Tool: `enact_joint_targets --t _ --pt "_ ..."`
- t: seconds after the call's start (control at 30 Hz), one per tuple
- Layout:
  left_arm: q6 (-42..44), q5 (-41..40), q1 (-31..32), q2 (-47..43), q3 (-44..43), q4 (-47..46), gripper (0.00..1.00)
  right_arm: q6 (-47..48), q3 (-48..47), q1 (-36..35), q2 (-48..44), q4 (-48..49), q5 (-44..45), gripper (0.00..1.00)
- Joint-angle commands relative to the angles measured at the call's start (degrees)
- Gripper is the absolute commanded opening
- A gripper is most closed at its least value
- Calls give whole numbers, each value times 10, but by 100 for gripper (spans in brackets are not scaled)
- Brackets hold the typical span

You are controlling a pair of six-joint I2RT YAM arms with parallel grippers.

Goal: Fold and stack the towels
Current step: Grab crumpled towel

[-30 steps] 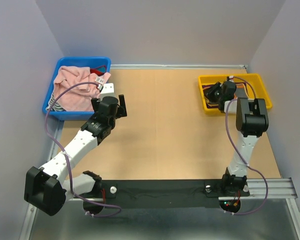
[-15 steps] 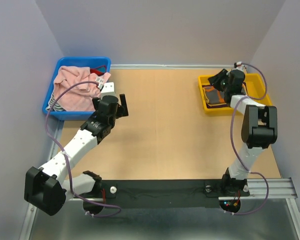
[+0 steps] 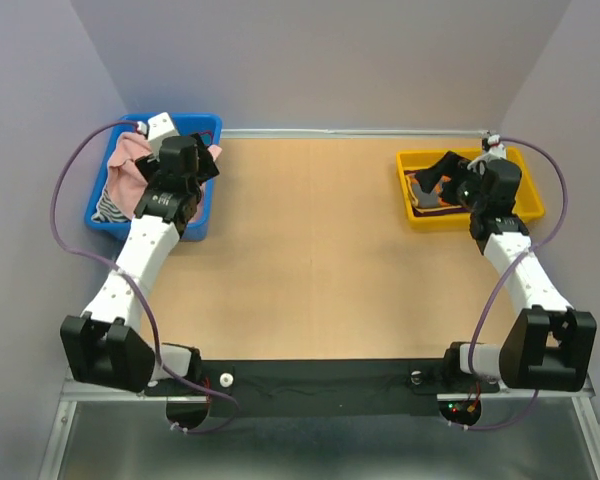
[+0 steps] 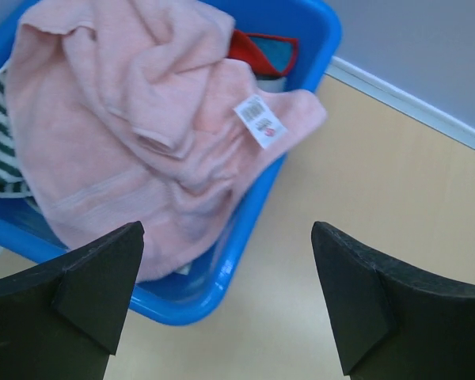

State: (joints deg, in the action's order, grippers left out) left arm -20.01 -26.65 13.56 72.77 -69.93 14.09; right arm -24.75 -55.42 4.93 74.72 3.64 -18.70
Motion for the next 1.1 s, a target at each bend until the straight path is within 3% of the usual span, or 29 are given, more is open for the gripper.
enact_joint_targets --t 0.0,0.27,0.43,0.6,0.63,0.67,0.77,0.97,1.03,1.07 --pt "-24 -10 -80 54 -44 2 98 20 75 1 -75 -35 -48 99" --pt "-27 2 -158 195 -124 -59 94 19 109 -47 -110 -35 -71 100" --pt "-26 6 -174 288 -194 -60 79 19 115 -48 -110 -35 -88 100" --pt "-15 10 -177 338 -228 -52 51 21 120 -48 -112 -35 -87 100" --pt "-13 8 -176 339 -228 -53 30 22 121 -48 -113 -35 -87 100" --pt "-7 6 -176 339 -227 -54 20 22 123 -48 -113 -35 -90 100" --pt "3 9 -177 331 -225 -55 2 20 125 -48 -115 -35 -93 100" --pt "15 38 -155 262 -254 -54 0 16 126 -48 -126 -35 -101 100" --pt "30 28 -136 235 -310 -50 0 15 124 -48 -128 -35 -104 100" --pt "42 17 -90 228 -334 -40 0 14 123 -48 -130 -35 -105 100"
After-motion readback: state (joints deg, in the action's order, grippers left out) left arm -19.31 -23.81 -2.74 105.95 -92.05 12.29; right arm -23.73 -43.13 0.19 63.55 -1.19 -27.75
